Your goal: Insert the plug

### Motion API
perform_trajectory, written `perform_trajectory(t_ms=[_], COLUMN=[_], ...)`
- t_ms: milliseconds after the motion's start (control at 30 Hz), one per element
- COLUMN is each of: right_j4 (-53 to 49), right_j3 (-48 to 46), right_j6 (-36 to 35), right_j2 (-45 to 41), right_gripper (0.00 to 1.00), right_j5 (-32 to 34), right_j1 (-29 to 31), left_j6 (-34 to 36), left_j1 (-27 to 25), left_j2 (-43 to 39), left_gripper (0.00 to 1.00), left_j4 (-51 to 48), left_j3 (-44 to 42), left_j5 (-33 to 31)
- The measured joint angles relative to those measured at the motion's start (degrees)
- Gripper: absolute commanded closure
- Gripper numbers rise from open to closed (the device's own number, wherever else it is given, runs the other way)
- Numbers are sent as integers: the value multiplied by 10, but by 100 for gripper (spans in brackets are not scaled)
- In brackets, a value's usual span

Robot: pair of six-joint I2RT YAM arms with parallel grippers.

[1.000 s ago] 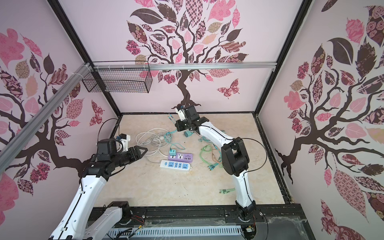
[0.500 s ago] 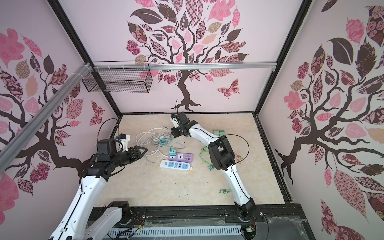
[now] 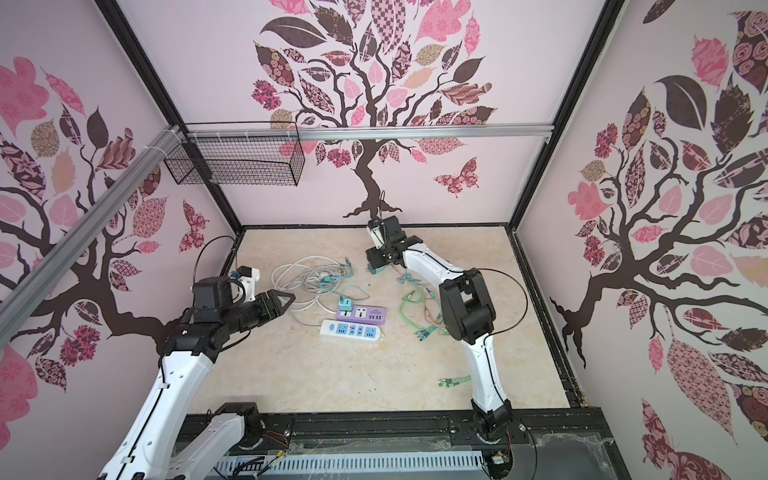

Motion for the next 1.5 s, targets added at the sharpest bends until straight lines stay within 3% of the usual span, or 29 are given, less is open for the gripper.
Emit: perform_trajectory(t_ms=[200,467,667,1200,1500], right_j4=[4,8,3,3,0], right_j3=[-1,53,63,69,123], right_j6=[-59,-85,-86,-59,-53], right_j2=[2,59,99,124,168], right_gripper=[29,27,28,40,43], right_j5=[59,62,58,34,16], right_j1=[-14,-10,-12,-37,-45], left_j6=[0,2,10,19,21], left_j1=[0,1,2,2,2], left_j2=[-2,-23,-55,-75,-77], left_gripper=[34,31,25,24,24], left_j4=[1,-23,-48,-84,-91], left_j3=[0,0,0,6,8], left_j5=[2,4,4,-2,-4])
